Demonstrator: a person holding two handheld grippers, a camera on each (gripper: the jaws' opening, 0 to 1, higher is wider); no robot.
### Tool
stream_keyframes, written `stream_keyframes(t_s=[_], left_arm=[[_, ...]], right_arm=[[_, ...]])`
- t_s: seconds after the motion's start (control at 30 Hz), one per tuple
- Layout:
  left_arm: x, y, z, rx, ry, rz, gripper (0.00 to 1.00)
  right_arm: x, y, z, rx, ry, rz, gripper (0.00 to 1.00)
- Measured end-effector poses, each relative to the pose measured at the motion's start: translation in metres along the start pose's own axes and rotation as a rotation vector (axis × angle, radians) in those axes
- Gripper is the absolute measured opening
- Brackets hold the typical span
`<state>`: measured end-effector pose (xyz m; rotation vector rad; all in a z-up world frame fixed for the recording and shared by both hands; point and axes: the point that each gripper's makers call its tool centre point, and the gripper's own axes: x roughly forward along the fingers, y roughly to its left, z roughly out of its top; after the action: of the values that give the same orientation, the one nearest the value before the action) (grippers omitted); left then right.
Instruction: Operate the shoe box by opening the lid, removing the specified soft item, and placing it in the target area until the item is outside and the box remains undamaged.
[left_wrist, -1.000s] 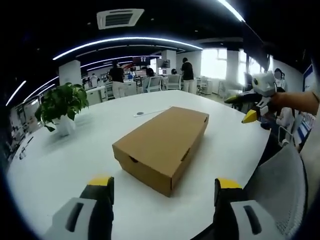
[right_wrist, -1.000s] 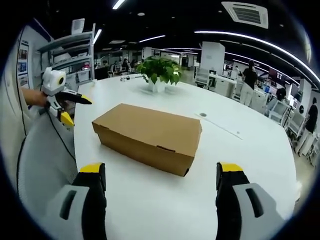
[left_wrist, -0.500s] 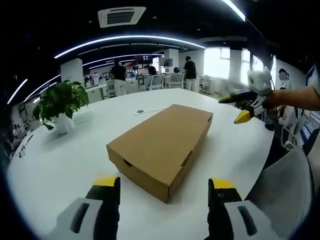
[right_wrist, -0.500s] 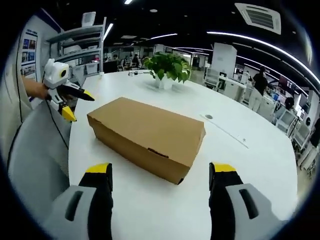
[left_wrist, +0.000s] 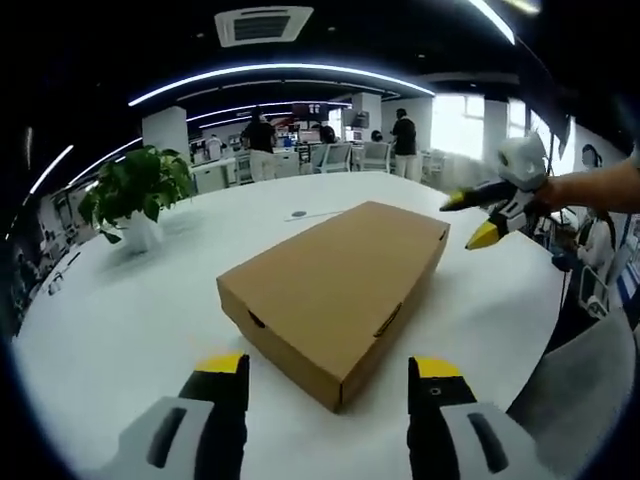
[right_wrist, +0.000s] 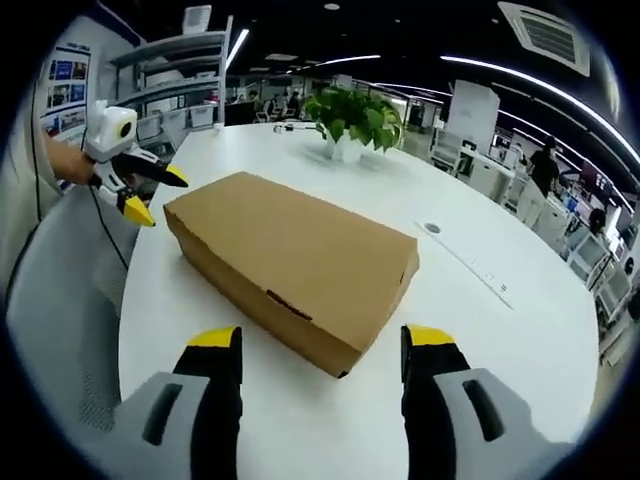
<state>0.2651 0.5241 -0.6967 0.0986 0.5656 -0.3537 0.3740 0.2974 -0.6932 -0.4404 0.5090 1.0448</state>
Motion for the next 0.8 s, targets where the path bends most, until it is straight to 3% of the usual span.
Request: stream_keyframes(t_s=[0.47,0.8], left_arm=[[0.015,-0.005,0.000,0.000,0.005,0.034,0.58],[0.023,-0.005,0.000,0.000,0.012,0.059,0.52]], right_arm=[[0.026,-0.009,-0.007,-0.033,0.068,0.053,0.51],[0.032,-0.007,-0.009,-0.011,0.081,0.069,0.48]])
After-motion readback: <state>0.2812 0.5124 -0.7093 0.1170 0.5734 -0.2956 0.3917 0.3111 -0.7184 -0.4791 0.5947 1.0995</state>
